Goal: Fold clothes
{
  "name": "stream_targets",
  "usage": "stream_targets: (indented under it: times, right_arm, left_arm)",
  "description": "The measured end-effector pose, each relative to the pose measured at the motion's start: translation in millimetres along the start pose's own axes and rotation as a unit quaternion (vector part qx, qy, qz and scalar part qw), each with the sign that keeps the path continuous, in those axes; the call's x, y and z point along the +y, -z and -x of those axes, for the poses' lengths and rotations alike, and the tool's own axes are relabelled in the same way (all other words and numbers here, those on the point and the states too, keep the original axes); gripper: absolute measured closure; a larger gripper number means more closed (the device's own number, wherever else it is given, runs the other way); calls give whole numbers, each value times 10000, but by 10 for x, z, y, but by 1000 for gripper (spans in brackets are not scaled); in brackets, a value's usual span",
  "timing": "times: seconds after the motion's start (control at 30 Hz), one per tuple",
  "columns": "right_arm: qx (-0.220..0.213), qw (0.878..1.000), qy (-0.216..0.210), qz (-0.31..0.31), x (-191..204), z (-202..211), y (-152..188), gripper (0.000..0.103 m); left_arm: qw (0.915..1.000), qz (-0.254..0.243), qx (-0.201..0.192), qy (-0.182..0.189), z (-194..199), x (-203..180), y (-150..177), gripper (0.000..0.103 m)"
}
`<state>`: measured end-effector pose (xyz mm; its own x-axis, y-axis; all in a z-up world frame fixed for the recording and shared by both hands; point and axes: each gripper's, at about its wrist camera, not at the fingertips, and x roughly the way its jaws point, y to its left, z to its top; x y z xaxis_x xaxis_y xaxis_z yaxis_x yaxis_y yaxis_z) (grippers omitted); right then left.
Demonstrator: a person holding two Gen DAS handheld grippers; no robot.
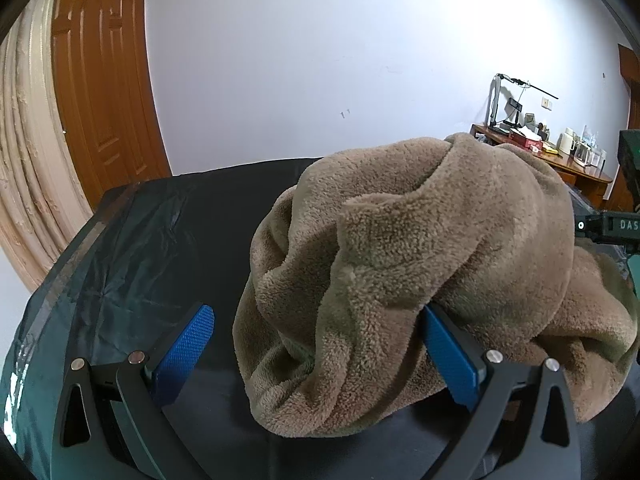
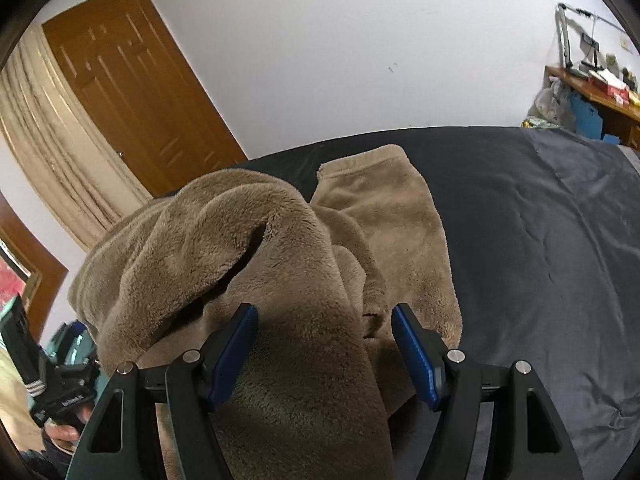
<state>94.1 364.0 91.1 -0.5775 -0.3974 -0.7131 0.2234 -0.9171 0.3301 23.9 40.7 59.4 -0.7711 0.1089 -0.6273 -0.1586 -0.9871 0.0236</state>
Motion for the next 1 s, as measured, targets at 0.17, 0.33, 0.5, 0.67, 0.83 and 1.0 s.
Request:
stream_targets:
  times: [0.17,0.33,0.5,0.67,0.83,1.0]
  right_arm:
    - [-100,9993,172,329,172,30,69,66]
    - [-380,9957,572,625,375,153,150,78]
    - [-842,9908,858,627,450,388,219,85]
    - [-1428,9809,1189,583,515,712,292,93]
    - [-1722,9763,1204,520,512,938,340,93]
    - [-1329,9891,637,9,254,857,271,92]
  left_arm:
    - [10000,-10,16,-2,-10,20,-14,1]
    - [10000,-16,26,-5,-9,16,-14,1]
    - [10000,-15,36,-1,-7,11,-16,1]
    - [10000,-18,45,7,-8,14,-13,1]
    - [10000,-35,48,-1,2,-5,-17,1]
    - [9997,22,140,190,31,18,-6,1]
